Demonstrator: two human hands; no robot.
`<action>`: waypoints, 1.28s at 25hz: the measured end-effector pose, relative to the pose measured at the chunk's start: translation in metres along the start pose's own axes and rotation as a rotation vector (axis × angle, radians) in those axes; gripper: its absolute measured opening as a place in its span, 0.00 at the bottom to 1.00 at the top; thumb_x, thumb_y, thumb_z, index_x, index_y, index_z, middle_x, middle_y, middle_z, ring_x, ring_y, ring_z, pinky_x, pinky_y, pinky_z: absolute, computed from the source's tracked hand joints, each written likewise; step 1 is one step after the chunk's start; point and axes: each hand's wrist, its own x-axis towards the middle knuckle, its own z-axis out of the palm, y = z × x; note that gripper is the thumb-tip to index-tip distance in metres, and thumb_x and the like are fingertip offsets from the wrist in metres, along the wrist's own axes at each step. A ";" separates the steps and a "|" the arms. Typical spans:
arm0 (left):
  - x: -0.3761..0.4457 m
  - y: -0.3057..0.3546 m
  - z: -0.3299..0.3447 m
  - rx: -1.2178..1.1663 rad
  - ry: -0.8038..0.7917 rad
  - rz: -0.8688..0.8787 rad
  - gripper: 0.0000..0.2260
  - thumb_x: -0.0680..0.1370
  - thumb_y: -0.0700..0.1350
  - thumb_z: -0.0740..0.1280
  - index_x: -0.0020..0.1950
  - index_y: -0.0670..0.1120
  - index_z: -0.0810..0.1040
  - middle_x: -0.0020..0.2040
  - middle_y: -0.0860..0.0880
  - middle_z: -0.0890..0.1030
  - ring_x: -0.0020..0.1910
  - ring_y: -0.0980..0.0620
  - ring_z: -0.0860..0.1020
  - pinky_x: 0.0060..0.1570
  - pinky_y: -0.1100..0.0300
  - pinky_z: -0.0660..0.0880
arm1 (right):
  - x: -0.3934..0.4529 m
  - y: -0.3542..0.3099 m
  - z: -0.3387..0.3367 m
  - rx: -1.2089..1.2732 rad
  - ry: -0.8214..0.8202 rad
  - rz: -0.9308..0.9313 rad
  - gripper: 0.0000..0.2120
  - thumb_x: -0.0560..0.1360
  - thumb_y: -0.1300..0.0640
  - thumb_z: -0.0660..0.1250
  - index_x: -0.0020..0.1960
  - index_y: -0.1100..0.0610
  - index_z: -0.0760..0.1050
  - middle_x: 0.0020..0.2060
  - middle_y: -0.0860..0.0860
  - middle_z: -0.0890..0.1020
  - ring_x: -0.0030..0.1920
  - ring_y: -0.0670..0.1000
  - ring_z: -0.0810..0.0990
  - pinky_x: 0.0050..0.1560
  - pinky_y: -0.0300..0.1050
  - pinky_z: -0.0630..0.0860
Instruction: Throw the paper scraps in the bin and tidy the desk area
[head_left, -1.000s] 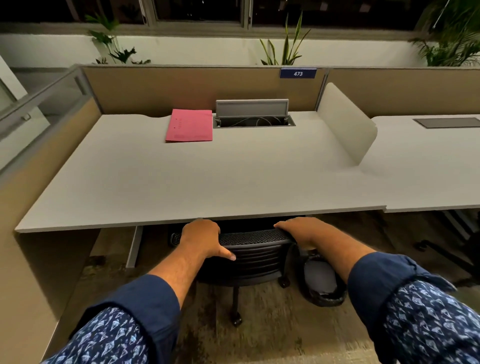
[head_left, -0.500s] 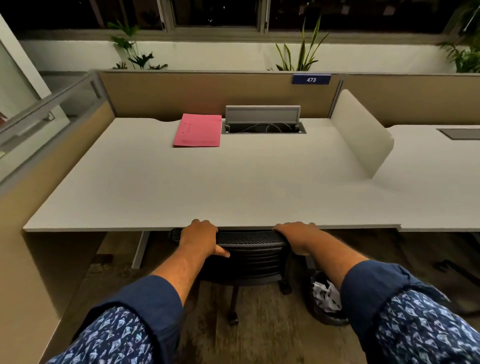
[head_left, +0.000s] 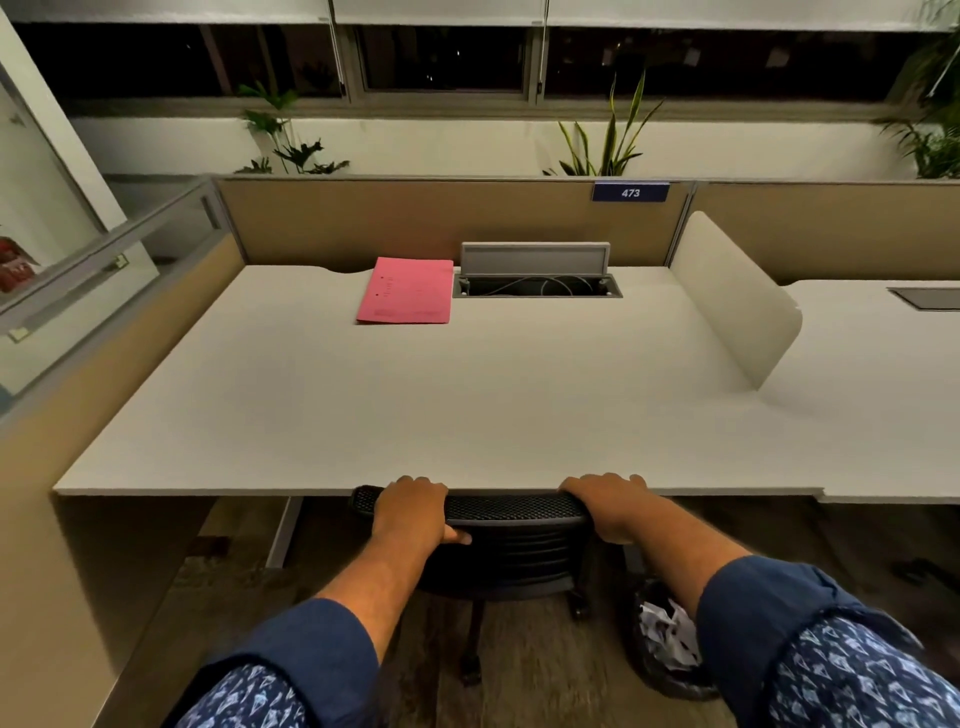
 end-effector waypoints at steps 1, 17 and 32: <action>-0.001 0.000 0.000 0.001 0.012 0.004 0.37 0.69 0.76 0.70 0.68 0.51 0.77 0.61 0.48 0.81 0.62 0.45 0.77 0.59 0.50 0.76 | -0.001 -0.001 -0.001 0.002 -0.001 -0.001 0.23 0.82 0.61 0.59 0.73 0.42 0.69 0.68 0.51 0.78 0.69 0.58 0.75 0.72 0.67 0.65; -0.018 -0.002 0.009 -0.087 0.091 0.036 0.45 0.72 0.74 0.65 0.81 0.49 0.64 0.77 0.47 0.72 0.76 0.44 0.69 0.78 0.41 0.60 | -0.012 -0.004 -0.005 0.035 -0.013 -0.007 0.41 0.74 0.57 0.71 0.82 0.47 0.58 0.77 0.52 0.71 0.76 0.59 0.70 0.79 0.69 0.57; -0.055 0.040 -0.080 -0.148 0.142 -0.002 0.40 0.70 0.79 0.61 0.74 0.56 0.73 0.69 0.53 0.80 0.65 0.48 0.79 0.56 0.50 0.77 | -0.072 0.026 -0.054 0.176 0.210 -0.144 0.33 0.74 0.39 0.72 0.76 0.45 0.70 0.70 0.45 0.78 0.67 0.50 0.77 0.66 0.50 0.76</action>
